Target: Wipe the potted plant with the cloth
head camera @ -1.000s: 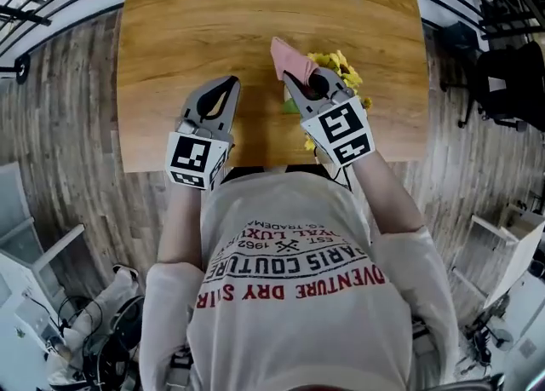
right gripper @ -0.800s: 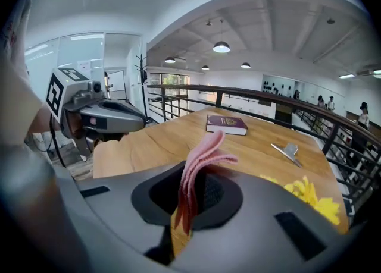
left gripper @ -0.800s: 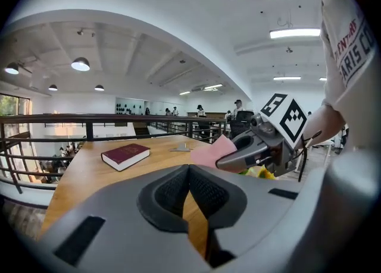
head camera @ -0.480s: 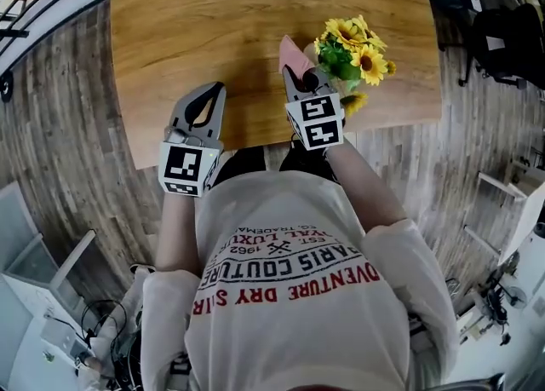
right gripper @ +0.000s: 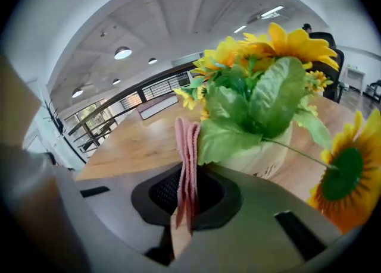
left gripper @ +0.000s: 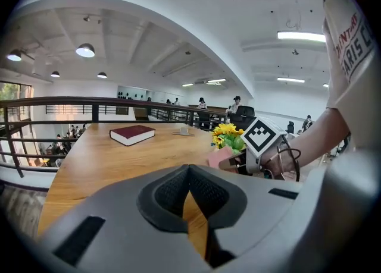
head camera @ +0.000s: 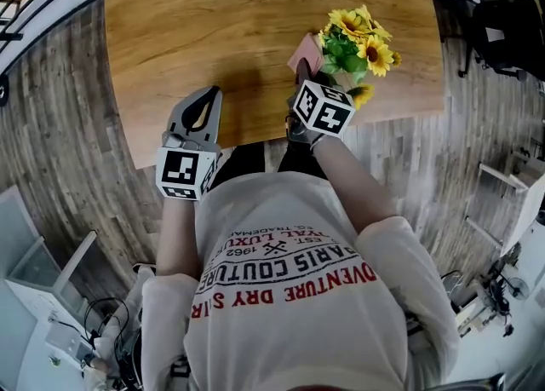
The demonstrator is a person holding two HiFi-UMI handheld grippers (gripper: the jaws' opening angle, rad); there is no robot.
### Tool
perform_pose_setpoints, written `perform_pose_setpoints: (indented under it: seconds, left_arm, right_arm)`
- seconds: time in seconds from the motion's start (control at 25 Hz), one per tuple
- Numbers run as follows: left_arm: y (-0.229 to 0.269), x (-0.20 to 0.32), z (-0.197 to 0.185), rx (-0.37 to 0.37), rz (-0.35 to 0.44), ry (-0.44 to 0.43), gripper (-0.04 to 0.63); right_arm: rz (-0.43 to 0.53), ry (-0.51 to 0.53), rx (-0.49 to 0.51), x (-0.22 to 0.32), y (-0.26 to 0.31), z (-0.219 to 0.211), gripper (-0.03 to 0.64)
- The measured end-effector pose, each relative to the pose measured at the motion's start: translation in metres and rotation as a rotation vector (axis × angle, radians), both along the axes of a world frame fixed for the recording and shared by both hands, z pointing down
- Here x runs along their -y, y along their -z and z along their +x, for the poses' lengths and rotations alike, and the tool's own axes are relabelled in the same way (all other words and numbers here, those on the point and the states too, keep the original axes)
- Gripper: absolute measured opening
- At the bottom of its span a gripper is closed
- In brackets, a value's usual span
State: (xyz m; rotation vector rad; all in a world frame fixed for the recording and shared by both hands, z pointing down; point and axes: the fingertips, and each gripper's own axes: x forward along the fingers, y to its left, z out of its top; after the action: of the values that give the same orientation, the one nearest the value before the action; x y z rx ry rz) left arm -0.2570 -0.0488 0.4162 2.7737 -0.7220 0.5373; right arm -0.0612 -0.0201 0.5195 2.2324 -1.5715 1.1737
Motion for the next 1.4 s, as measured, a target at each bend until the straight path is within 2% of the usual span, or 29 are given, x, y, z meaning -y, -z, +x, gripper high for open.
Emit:
perform_pose_setpoints:
  seconds: [0.16, 0.28, 0.84, 1.08, 1.24, 1.4]
  left_arm:
    - [-0.008, 0.002, -0.002, 0.03, 0.011, -0.016, 0.015]
    - [-0.007, 0.005, 0.0, 0.02, 0.013, -0.018, 0.015]
    - [-0.019, -0.014, 0.019, 0.008, -0.009, -0.08, 0.015]
    - [-0.019, -0.021, 0.027, 0.003, -0.009, -0.106, 0.015]
    - [-0.013, -0.023, 0.031, -0.011, -0.002, -0.11, 0.015]
    - [-0.005, -0.018, 0.033, 0.015, 0.005, -0.069, 0.015]
  right_arm:
    - [0.005, -0.088, 0.044, -0.006, -0.005, 0.009, 0.034]
    - [-0.016, -0.114, 0.058, -0.015, -0.011, 0.014, 0.034]
    - [-0.142, -0.061, -0.048, -0.069, -0.025, 0.028, 0.034]
    - [-0.16, -0.085, -0.04, -0.095, -0.025, 0.034, 0.034]
    - [-0.145, -0.012, -0.046, -0.093, -0.013, 0.018, 0.034]
    - [-0.089, 0.136, -0.102, -0.07, 0.017, -0.002, 0.034]
